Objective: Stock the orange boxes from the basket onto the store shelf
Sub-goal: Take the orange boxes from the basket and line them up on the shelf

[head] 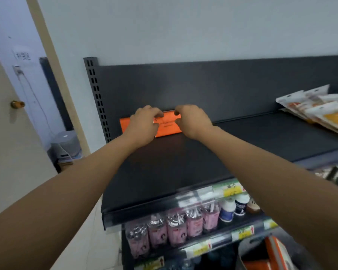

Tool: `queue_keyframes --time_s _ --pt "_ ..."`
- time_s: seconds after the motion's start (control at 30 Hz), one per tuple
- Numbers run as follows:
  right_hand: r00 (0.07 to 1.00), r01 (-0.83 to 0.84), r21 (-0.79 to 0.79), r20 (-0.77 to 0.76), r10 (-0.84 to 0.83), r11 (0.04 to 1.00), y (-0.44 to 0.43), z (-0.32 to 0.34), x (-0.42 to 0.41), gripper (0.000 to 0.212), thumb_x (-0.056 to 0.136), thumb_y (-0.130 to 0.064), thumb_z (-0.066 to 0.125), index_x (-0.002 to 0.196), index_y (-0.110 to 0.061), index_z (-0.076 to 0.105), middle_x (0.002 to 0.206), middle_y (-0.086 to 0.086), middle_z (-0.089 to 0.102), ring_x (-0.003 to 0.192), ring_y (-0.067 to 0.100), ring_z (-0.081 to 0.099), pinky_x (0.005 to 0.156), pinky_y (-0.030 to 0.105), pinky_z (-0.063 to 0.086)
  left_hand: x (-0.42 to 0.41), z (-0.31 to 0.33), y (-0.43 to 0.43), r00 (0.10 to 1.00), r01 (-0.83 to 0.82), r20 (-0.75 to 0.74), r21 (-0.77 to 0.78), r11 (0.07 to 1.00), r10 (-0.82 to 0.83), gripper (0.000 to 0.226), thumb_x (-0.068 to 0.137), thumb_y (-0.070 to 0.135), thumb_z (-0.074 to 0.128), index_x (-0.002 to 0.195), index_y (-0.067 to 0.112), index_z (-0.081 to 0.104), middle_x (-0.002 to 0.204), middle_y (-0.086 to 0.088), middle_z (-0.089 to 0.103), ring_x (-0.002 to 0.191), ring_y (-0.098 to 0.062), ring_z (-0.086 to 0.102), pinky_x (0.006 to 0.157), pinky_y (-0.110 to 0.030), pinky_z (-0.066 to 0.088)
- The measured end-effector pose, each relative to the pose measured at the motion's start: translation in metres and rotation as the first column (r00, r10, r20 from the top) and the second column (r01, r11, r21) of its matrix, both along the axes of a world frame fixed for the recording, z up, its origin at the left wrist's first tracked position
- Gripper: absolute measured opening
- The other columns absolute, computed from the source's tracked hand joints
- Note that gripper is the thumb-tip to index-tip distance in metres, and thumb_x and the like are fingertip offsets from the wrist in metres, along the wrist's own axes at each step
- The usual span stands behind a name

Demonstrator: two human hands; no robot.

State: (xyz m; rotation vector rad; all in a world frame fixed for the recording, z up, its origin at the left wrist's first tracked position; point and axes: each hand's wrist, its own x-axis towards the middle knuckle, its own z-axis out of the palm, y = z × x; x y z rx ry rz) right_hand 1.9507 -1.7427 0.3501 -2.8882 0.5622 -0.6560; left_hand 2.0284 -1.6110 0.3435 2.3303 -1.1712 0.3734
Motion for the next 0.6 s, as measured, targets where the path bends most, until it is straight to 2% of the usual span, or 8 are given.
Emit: queue_keyframes --time_s 0.13,0.37,0.47,0.53,0.6 --pt "0.992 0.126 0.035 -0.004 -0.126 0.991 0.011 -0.02 -0.063 0.027 0.093 -0.019 0.051 0.116 -0.007 0.06 0.12 0.019 0.062 0.111 0.038 0.058 0.085 0.038 0.047 -0.05 -0.011 -0.002 0.978 0.207 0.009 -0.036 0.978 -0.207 0.034 0.083 0.002 0.059 0.117 0.008 0.063 0.12 -0.014 0.06 0.116 -0.03 0.053 0.101 -0.036 0.039" --pt "0.91 0.414 0.103 -0.046 -0.411 0.904 0.005 -0.061 -0.197 0.027 0.094 -0.018 0.049 0.116 -0.006 0.058 0.116 0.019 0.061 0.108 0.038 0.058 0.085 0.04 0.047 -0.161 -0.038 -0.031 0.837 0.538 -0.064 -0.077 0.839 -0.543 0.03 0.083 0.005 0.058 0.111 0.012 0.065 0.114 -0.011 0.062 0.11 -0.03 0.056 0.097 -0.046 0.043" --pt "0.836 0.547 0.105 -0.129 -0.534 0.831 -0.008 -0.084 -0.256 0.025 0.092 -0.015 0.048 0.113 -0.009 0.06 0.116 0.018 0.064 0.108 0.037 0.061 0.085 0.039 0.049 -0.215 -0.056 -0.049 0.765 0.626 -0.143 -0.065 0.777 -0.628 0.029 0.085 0.004 0.057 0.111 0.011 0.066 0.114 -0.011 0.061 0.11 -0.028 0.055 0.097 -0.039 0.042" --pt "0.784 0.606 0.083 -0.234 -0.575 0.791 -0.017 -0.101 -0.29 0.023 0.091 -0.012 0.047 0.109 -0.006 0.061 0.114 0.018 0.064 0.105 0.038 0.062 0.078 0.038 0.049 -0.245 -0.073 -0.06 0.724 0.666 -0.204 -0.043 0.744 -0.659 0.029 0.085 0.002 0.057 0.112 0.01 0.066 0.117 -0.011 0.062 0.109 -0.027 0.057 0.092 -0.029 0.04" --pt "0.729 0.661 0.106 -0.328 -0.601 0.743 -0.026 -0.118 -0.32 0.026 0.091 -0.01 0.048 0.113 -0.004 0.061 0.115 0.019 0.064 0.104 0.037 0.062 0.078 0.037 0.05 -0.267 -0.093 -0.074 0.689 0.7 -0.283 0.021 0.714 -0.667 0.028 0.086 0.003 0.057 0.113 0.008 0.064 0.119 -0.011 0.062 0.109 -0.026 0.058 0.088 -0.027 0.042"
